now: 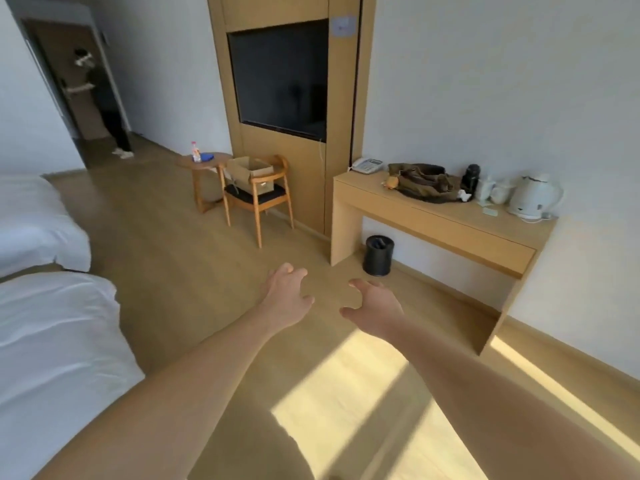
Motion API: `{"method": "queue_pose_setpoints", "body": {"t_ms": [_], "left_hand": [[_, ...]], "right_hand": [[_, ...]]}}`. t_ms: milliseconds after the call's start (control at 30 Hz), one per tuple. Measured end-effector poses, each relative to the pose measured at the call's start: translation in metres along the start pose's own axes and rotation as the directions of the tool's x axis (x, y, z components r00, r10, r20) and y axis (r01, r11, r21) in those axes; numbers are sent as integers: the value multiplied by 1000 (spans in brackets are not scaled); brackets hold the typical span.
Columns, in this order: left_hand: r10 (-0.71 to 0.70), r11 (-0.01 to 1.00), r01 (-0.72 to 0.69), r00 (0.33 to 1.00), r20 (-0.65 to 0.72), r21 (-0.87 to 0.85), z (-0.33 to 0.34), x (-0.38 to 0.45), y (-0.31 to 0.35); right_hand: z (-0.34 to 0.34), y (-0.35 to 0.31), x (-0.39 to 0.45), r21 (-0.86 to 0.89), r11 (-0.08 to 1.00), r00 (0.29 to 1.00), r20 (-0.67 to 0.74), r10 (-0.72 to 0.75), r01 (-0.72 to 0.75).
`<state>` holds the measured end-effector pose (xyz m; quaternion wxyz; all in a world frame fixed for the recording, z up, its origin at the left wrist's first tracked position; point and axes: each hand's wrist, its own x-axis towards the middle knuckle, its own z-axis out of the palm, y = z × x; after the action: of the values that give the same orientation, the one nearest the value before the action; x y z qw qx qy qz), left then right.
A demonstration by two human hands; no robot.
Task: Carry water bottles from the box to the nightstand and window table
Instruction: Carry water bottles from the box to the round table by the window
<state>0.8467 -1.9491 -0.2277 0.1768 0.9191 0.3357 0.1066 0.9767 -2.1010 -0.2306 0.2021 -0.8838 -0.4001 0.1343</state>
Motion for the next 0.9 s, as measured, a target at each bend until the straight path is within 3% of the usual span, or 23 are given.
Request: {"method": "queue_pose_setpoints", "body": {"t_ms": [200, 467, 900], "left_hand": [[-153, 985, 156, 987, -41, 80, -24, 115, -47], [-222, 967, 235, 967, -123, 96, -61, 242, -107], [-230, 962, 245, 965, -125, 118, -100, 494, -304]], "right_hand": [[2, -38, 156, -20, 992, 989, 83, -122, 124], [12, -112, 332, -31, 970, 960, 148, -236, 243], [85, -238, 609, -55, 963, 955, 154, -254, 265]]}}
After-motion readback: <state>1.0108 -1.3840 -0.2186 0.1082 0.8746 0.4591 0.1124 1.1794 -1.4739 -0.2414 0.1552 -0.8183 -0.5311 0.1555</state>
